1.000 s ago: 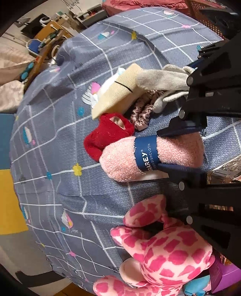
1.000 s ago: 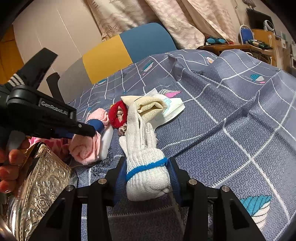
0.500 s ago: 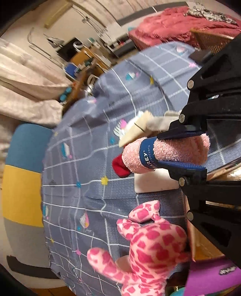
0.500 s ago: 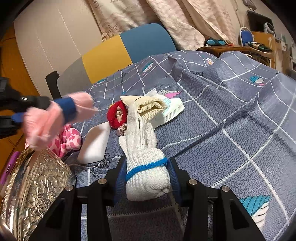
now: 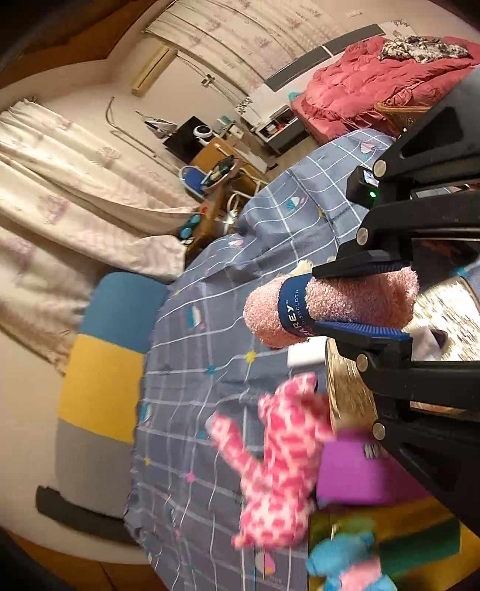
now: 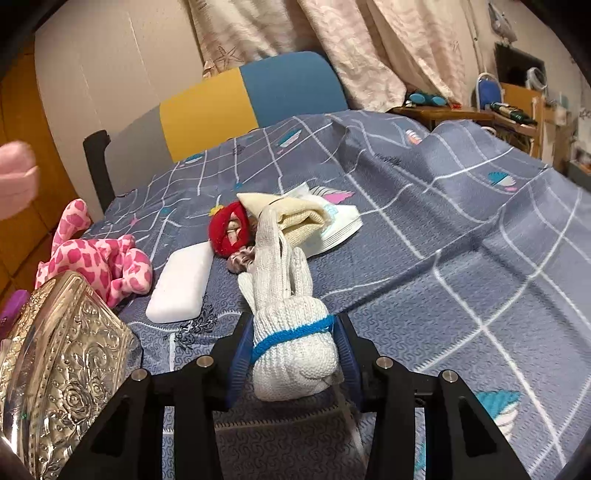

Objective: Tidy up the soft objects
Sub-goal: 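Carry the pink dishcloth and white glove in both tools over the gold tray, then lower the dishcloth and glove into the tray and open both tools, then grasp the beige mesh cloth with the right tool while the left tool moves to the scrunchie, then grasp the brown satin scrunchie with the left tool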

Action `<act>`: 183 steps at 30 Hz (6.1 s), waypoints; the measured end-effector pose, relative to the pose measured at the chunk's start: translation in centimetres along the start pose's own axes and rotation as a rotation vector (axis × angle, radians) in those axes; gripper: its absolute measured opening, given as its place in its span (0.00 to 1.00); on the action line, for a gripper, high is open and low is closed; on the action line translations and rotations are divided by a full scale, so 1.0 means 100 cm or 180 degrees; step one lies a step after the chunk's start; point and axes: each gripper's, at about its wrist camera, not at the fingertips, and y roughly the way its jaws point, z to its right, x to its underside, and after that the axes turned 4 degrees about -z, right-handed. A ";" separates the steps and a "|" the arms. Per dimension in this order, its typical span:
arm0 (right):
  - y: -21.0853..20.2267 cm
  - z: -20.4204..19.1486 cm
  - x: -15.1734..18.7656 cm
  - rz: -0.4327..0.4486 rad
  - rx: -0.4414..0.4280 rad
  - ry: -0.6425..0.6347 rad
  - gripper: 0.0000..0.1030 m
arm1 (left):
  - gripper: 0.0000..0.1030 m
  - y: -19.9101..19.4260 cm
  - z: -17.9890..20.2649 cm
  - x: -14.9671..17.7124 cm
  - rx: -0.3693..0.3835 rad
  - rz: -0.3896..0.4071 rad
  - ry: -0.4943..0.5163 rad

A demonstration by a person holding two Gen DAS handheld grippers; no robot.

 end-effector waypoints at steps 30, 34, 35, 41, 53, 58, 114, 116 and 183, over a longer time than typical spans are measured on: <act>-0.147 -0.079 0.020 0.0387 -0.0240 -0.0024 0.39 | 0.21 -0.141 -0.198 0.137 -0.0955 0.0356 -0.0780; -0.169 -0.110 0.019 0.0516 -0.0442 -0.0171 0.39 | 0.21 -0.143 -0.222 0.152 -0.1024 0.0269 -0.0920; -0.173 -0.119 0.020 0.0546 -0.0499 -0.0226 0.39 | 0.21 -0.143 -0.226 0.156 -0.1050 0.0250 -0.0940; -0.191 -0.182 0.026 0.0562 -0.0924 -0.0573 0.39 | 0.22 -0.144 -0.247 0.164 -0.1311 0.0215 -0.0937; -0.164 -0.285 0.067 0.0068 -0.1522 -0.0974 0.39 | 0.38 -0.154 -0.282 0.178 -0.1348 0.0207 -0.1164; -0.141 -0.325 0.091 -0.0252 -0.1653 -0.1139 0.39 | 0.38 -0.173 -0.277 0.182 -0.1388 0.0422 -0.1251; -0.161 -0.171 0.005 0.0431 -0.0701 -0.0552 0.72 | 0.38 -0.107 -0.153 0.153 -0.0570 0.0057 -0.0396; -0.154 -0.151 0.001 0.0407 -0.0562 -0.0465 0.74 | 0.38 -0.101 -0.142 0.148 -0.0520 0.0017 -0.0317; 0.007 0.061 -0.018 -0.0103 0.0390 0.0307 0.40 | 0.48 0.230 0.073 -0.011 -0.0541 -0.1347 0.0090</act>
